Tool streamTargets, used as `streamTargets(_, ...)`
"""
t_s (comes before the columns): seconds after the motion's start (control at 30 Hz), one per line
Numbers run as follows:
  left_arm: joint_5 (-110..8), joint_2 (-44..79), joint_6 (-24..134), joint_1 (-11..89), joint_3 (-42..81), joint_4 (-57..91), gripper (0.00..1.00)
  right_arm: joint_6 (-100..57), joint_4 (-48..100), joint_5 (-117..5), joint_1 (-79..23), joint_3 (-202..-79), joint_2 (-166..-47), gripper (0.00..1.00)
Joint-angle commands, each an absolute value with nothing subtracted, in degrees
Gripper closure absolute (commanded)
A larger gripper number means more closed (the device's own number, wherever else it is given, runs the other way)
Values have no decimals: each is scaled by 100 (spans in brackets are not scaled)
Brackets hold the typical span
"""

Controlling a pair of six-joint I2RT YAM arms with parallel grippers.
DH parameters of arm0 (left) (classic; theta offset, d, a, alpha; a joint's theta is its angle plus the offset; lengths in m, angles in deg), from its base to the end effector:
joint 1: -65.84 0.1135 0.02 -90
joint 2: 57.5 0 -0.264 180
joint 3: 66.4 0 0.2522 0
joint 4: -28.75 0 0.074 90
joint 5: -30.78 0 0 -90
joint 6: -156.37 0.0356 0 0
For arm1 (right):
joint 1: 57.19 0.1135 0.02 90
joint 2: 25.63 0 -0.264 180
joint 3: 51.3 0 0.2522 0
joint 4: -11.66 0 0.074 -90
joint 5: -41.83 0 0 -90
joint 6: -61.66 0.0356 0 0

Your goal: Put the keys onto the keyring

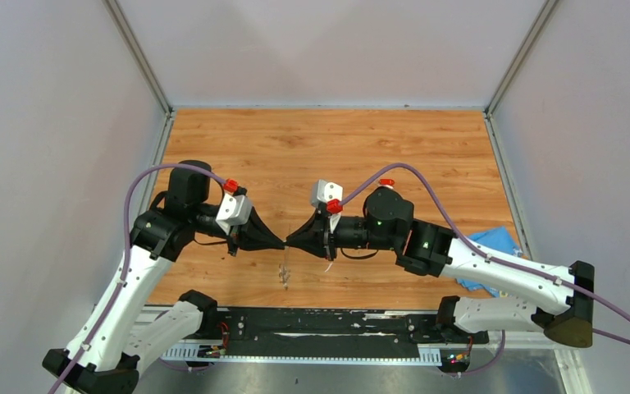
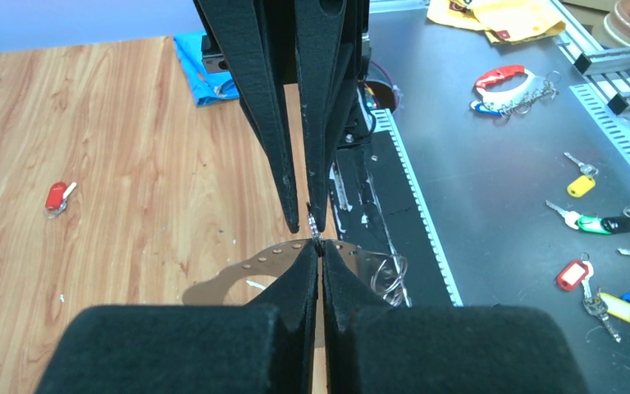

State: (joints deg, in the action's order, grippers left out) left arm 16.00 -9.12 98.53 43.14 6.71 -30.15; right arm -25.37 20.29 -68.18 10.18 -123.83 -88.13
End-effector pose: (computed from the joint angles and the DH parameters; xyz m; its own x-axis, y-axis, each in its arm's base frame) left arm 0.1181 -0.0867 0.3697 0.0066 0.1444 -0.9895 0.9839 -0.1775 -0.0193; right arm 0.0864 0.2390 0.3942 -0.0424 0.0249 -0.9988 -0.9981 0.0446 0.0434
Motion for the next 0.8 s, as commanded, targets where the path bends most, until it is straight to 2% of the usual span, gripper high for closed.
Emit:
streamTargets(0.0, 1742, -923, 9811, 4290, 901, -2986, 100, -2588, 2211, -6805, 961, -12501, -8847, 83)
streamTargets(0.13, 1727, -917, 9816, 4290, 908, -2991, 100, -2589, 2232, -6723, 961, -12446, -8774, 79)
streamTargets(0.23, 1738, -921, 9832, 4290, 918, -2991, 100, -2583, 2234, -6669, 961, -12422, -8733, 86)
streamTargets(0.3, 1747, -908, 9841, 4290, 915, -2995, 100, -2588, 2234, -6623, 961, -12447, -8730, 98)
streamTargets(0.4, 1772, -915, 9837, 4290, 900, -2982, 100, -2587, 2468, -6529, 956, -12634, -8788, 100)
streamTargets(0.47, 1705, -941, 9863, 4290, 838, -2966, 100, -2642, 3269, -6365, 936, -13092, -8957, 100)
streamTargets(0.53, 1388, -1021, 9949, 4290, 739, -2956, 72, -2790, 4422, -6200, 926, -13784, -9297, 99)
streamTargets(0.57, 1222, -1070, 10040, 4290, 686, -2957, 66, -2806, 5129, -6157, 925, -14148, -9491, 99)
streamTargets(0.67, 901, -1161, 10295, 4290, 589, -2955, 58, -3026, 6499, -6007, 932, -15043, -10052, 100)
streamTargets(0.77, 743, -1099, 10376, 4290, 597, -2954, 60, -3128, 7534, -5778, 1017, -15820, -10603, 100)
